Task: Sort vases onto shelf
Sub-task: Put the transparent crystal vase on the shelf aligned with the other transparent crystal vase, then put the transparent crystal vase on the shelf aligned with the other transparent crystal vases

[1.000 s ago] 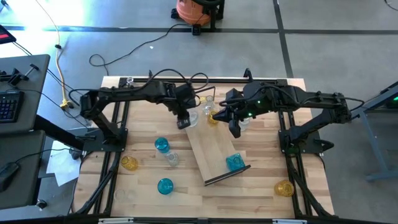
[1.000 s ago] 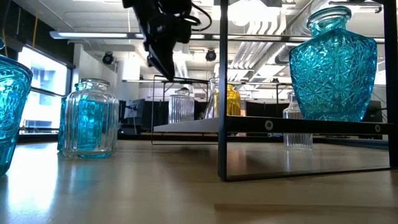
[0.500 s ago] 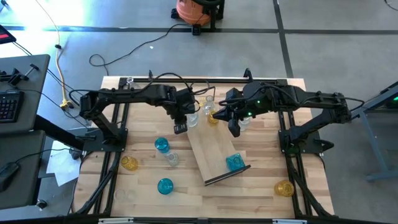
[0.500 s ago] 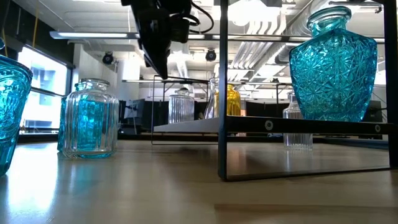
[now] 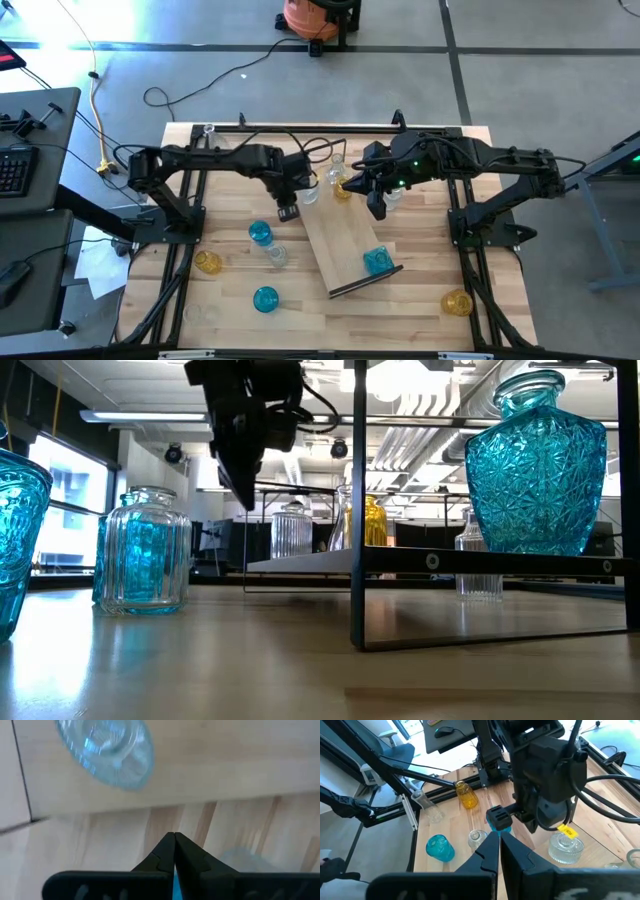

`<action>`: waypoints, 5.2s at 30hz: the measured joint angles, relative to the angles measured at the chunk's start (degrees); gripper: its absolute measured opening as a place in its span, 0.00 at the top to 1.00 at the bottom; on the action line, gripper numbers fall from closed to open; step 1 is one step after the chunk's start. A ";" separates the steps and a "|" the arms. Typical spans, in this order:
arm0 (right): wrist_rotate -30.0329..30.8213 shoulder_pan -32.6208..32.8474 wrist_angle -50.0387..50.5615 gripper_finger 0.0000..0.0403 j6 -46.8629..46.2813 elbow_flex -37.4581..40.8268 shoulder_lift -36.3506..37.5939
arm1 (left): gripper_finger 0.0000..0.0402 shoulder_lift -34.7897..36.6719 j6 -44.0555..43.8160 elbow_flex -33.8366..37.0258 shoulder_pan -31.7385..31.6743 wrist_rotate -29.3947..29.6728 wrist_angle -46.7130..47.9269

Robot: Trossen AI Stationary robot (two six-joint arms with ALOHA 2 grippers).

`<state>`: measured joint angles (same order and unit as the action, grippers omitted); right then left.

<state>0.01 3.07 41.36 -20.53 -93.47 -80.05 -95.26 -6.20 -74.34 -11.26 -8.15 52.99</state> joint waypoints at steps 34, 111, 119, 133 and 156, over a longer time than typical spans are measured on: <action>0.04 1.22 -0.02 1.00 -0.20 0.00 0.00 | 1.00 -3.43 1.47 1.72 -0.03 7.31 -7.79; 0.04 1.22 0.04 1.00 -1.05 0.00 -0.02 | 1.00 -6.95 -4.13 1.65 -2.08 7.59 -23.30; 0.04 1.22 0.09 1.00 -1.05 0.00 -0.02 | 1.00 -6.95 -4.15 1.65 -2.23 7.59 -24.39; 0.04 1.22 0.11 1.00 -1.51 0.00 -0.02 | 1.00 -6.50 -5.62 1.40 -1.59 3.66 -21.38; 5.88 0.94 0.70 1.00 1.31 0.00 -0.02 | 1.00 30.02 -5.58 -2.00 -5.27 21.08 0.13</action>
<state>5.89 4.01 42.06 -19.22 -93.47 -80.07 -65.24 -11.77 -76.34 -16.54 12.93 53.12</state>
